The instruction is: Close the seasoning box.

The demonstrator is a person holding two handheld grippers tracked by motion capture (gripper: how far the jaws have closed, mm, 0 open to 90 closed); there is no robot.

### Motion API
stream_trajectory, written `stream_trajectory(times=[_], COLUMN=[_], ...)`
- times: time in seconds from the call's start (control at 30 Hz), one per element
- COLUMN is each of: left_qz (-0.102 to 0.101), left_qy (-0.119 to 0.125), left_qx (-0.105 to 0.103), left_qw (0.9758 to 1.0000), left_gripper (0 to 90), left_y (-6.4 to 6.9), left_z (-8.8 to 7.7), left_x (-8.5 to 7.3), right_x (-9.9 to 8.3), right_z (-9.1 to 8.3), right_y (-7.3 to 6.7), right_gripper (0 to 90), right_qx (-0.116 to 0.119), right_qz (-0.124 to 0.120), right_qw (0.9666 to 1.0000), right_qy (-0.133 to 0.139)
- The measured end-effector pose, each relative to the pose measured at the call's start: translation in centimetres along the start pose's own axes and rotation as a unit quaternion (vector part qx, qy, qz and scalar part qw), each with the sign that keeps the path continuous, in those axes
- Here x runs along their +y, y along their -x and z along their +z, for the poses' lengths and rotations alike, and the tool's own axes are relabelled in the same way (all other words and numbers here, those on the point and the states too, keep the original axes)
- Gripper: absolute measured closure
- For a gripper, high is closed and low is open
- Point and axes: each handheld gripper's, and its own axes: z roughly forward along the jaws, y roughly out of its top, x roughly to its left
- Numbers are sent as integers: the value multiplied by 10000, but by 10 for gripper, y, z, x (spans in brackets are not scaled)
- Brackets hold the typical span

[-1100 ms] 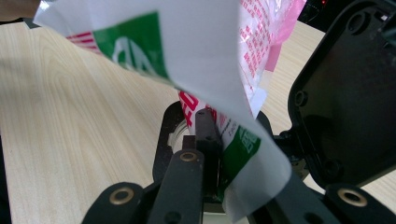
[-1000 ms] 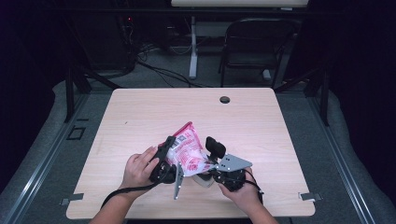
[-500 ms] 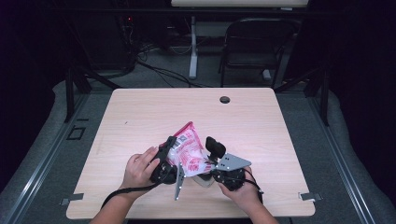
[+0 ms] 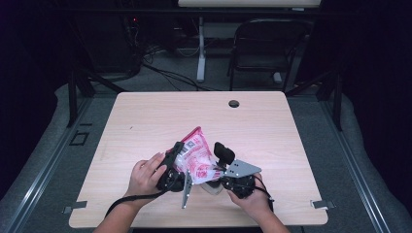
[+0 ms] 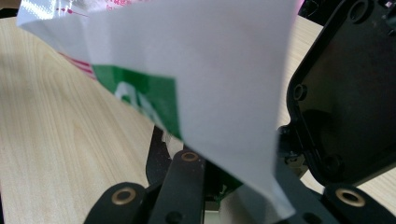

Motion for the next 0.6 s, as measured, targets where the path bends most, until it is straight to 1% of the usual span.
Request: stream_trajectory(times=[0.1,0.13,0.23,0.37,0.43,0.5,0.6], left_qz=[-5,38,7,30,-1,30,1], left_qy=[9,8,-1,7,-2,24,-19], left_qx=[7,27,15,40,14,57,22], left_qw=[10000,10000,10000,10000,10000,10000,10000], left_gripper=[650,650,650,650,650,650,650], left_y=[0,-1,-2,-3,-2,-3,-3], left_z=[0,-1,-1,-1,-1,0,-1], left_x=[0,0,1,1,0,0,0], right_x=[0,0,0,1,1,2,2], right_z=[0,0,0,0,0,0,0], right_y=[0,0,0,-1,0,0,0], right_gripper=[880,880,880,880,879,880,880], right_qx=[3,1,0,-8,-8,-13,-5], right_qz=[13,13,23,10,-1,-1,-2], right_qw=[10000,10000,10000,10000,10000,10000,10000], right_qy=[16,19,36,33,24,20,30])
